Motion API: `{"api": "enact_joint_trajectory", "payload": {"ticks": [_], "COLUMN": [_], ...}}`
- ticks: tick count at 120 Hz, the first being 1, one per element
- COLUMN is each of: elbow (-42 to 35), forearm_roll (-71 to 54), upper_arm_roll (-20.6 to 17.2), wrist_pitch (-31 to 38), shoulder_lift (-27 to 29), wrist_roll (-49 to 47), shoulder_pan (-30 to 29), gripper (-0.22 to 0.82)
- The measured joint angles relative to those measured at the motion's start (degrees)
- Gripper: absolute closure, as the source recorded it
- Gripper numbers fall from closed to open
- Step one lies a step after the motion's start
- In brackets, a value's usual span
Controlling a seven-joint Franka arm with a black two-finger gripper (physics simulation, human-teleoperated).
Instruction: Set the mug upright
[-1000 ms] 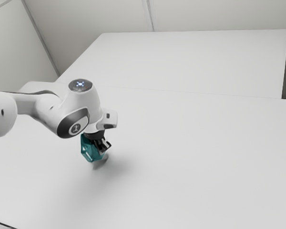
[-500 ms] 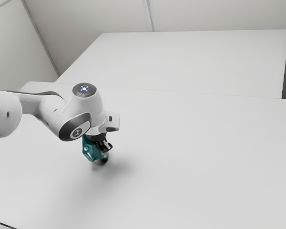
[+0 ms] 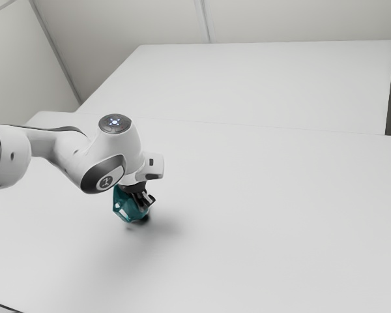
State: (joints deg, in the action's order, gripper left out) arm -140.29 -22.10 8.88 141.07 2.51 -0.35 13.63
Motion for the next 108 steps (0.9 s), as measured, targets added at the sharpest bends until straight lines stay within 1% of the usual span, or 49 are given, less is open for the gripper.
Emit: {"api": "enact_joint_trajectory", "payload": {"ticks": [23, 38, 76, 108], "elbow": [0.00, 0.00, -0.07, -0.47], "forearm_roll": [0.10, 0.12, 0.21, 0.22], "upper_arm_roll": [0.00, 0.00, 0.00, -0.09], "wrist_pitch": [-0.07, -0.34, -1.35, -2.27], "shoulder_lift": [0.10, 0.58, 2.78, 5.10], "wrist_roll": [0.19, 0.29, 0.49, 0.61], "shoulder_pan": [0.06, 0.10, 0.07, 0.06], "gripper": [0.49, 0.43, 0.35, 0.32]}}
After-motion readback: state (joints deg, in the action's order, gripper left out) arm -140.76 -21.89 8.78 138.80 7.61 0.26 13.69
